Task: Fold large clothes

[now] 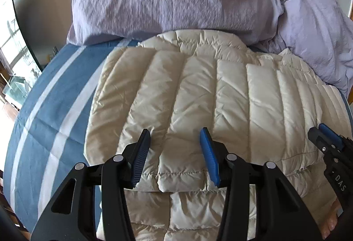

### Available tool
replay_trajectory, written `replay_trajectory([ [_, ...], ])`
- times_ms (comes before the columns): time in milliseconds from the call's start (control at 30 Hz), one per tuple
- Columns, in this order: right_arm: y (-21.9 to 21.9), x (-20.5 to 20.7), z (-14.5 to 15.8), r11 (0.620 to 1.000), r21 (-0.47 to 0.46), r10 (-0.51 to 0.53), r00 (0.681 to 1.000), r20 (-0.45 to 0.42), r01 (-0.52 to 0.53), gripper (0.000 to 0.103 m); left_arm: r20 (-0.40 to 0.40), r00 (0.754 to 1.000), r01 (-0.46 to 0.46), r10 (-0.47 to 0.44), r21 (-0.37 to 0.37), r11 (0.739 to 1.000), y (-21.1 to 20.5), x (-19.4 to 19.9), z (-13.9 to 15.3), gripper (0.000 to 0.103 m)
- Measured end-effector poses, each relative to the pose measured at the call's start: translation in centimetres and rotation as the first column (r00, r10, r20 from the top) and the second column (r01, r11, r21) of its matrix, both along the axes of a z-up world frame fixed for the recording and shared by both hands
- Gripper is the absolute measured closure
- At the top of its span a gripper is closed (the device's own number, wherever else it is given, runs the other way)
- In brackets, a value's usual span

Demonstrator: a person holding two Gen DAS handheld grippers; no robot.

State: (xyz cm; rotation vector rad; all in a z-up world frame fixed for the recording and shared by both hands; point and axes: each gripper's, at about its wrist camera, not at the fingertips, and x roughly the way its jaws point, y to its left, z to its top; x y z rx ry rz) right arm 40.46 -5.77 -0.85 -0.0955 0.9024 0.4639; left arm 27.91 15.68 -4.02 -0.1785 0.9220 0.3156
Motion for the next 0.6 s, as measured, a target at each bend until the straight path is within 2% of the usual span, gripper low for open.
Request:
replay_trajectory([
  [333,-0.5,1.8,-2.9,0.997,-0.067,-0.042,0.998,-0.036,0.04,0.077,0.009,1.0,0.023,-0.023,0.016,1.0,-1.2,0.6,-1.4,0.052],
  [600,-1.2,2.8,-3.9,0.998,-0.036,-0.058,0.997,-0.059,0.056,0.077,0.034,0.999,0.037,-0.04,0.074,0.997,-2.0,0.7,-2.5,0.048],
])
